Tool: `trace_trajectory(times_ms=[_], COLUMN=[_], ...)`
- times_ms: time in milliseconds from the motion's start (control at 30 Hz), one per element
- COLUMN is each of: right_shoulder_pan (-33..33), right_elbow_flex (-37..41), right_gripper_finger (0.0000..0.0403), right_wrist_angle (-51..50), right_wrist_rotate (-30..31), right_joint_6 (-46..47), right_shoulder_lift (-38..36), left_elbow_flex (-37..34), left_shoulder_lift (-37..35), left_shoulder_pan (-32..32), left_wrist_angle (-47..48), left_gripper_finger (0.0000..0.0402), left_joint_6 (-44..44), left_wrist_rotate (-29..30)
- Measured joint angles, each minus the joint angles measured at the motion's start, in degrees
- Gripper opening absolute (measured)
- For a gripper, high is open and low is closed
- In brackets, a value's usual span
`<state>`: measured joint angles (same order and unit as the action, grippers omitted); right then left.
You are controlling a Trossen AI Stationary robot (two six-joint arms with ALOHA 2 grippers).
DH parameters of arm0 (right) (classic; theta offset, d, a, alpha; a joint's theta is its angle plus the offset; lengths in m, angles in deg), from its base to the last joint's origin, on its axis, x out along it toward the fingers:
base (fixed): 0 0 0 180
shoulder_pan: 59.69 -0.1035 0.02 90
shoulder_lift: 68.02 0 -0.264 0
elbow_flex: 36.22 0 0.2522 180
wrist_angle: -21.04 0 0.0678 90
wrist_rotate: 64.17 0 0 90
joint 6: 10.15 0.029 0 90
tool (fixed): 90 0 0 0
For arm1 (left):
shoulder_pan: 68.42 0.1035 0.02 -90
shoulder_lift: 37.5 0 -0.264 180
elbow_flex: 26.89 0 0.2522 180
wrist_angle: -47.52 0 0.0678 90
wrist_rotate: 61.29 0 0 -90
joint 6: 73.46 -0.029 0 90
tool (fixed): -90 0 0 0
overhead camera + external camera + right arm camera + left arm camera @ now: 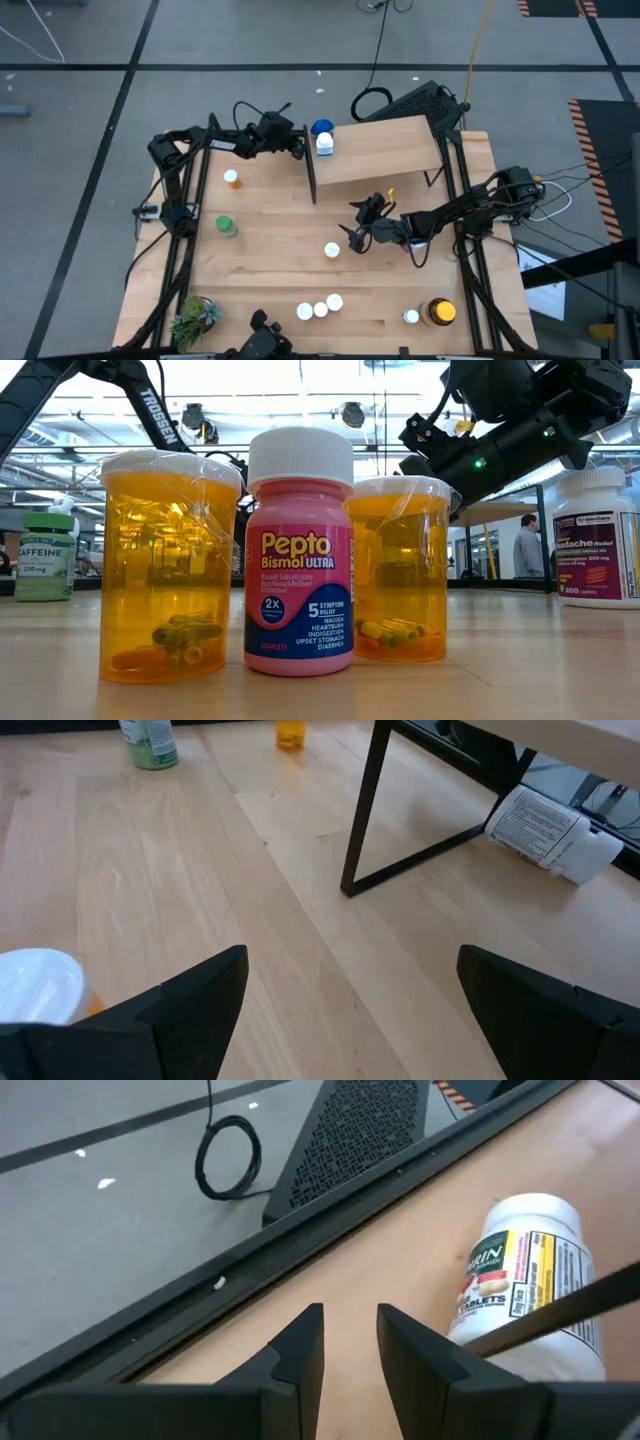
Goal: Pick and place medicine bottles onto shelf by color
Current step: Adjust the shelf on the table
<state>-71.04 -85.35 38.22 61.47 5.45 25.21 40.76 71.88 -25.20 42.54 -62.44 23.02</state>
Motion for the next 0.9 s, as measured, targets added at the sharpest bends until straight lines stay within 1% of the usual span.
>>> trace_trajectory(times_ms=[167, 267, 367, 533, 633, 700, 767, 833, 900], right_shoulder_pan=[0.00, 0.00, -0.02, 0.00, 0.00, 0.00, -0.02, -0.02, -0.02], right_elbow_flex=[0.00, 0.00, 0.00, 0.00, 0.00, 0.00, 0.00, 0.00, 0.00], right_gripper_finger=[0.0357, 0.0357, 0.0357, 0.0357, 0.0357, 0.0357, 0.0357, 0.0357, 0.0357], right_wrist_angle=[-0.25, -1.49, -4.02, -5.89, -5.96, -5.99, -5.97, -5.97, -5.86], right_wrist_rotate=[-0.17, -1.46, -1.49, -1.49, -1.85, -2.88, -2.93, -2.91, -2.93], right_joint_6=[0.79, 1.85, 3.02, 3.48, 3.70, 3.93, 3.93, 3.96, 3.96], right_shoulder_lift=[0.00, 0.00, -0.02, -0.02, -0.02, -0.02, -0.02, -0.02, -0.02], left_elbow_flex=[0.00, -0.04, -0.01, 0.00, -0.18, -0.45, -0.56, -0.57, -0.61], left_shoulder_lift=[-0.06, -1.93, -4.88, -7.97, -7.80, -7.17, -6.70, -6.64, -6.56], left_shoulder_pan=[-0.10, 0.25, -0.13, -3.54, -7.48, -10.25, -12.21, -12.82, -12.78], left_wrist_angle=[0.84, 5.31, 10.59, 16.94, 17.50, 16.02, 14.30, 11.14, 8.55], left_gripper_finger=[0.0097, 0.0097, 0.0097, 0.0097, 0.0097, 0.0097, 0.0097, 0.0097, 0.0097], left_joint_6=[-0.61, 1.11, -0.90, -2.82, -2.74, -2.45, -2.36, -2.77, -3.04], left_wrist_rotate=[0.83, 1.05, 1.08, 0.87, 0.97, 2.83, 6.39, 10.39, 12.68])
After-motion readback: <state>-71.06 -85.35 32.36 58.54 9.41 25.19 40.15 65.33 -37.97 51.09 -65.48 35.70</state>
